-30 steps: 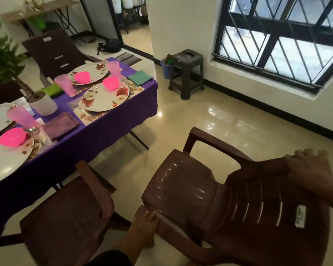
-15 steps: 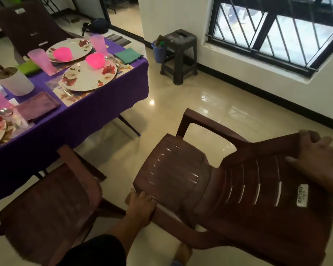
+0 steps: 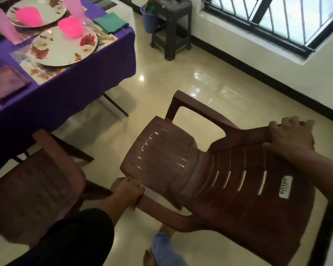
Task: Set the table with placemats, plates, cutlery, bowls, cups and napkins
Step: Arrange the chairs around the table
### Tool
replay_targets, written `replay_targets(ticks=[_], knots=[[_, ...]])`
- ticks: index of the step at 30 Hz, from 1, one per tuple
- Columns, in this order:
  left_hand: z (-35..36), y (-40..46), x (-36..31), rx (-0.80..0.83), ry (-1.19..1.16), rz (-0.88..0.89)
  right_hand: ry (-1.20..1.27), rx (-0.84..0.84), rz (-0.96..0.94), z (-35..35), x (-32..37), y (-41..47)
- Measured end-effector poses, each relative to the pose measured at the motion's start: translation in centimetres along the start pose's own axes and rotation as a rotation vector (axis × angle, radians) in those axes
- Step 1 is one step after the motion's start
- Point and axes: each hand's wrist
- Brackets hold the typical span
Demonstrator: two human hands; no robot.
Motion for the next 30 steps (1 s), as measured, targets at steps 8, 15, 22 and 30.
replay_targets(ticks=[8, 15, 22, 30], knots=[[1.7, 3.7, -0.4, -0.004, -0.142, 0.061, 0.055, 0.165, -0.124, 1.1, 0.6, 3.5], [1.1, 4.4, 0.4, 0.013, -0.200, 0.063, 0.027, 0.202, -0.156, 2.5, 1.5, 6.4], [1.2, 2.5, 1.4, -0.075, -0.233, 0.050, 0.033, 0.216, -0.170, 0.4, 5.2, 6.9], [-2.1, 2.7, 1.1, -0.067, -0.139, 0.253, -0.038, 0.269, -0.111, 0.5, 2.7, 4.6]])
Point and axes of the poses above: each hand's wrist, its own y-axis towards the middle knuckle, its own z-axis out of the palm, x = y × z, and after that the axes turned 8 degrees about -x, right-handed
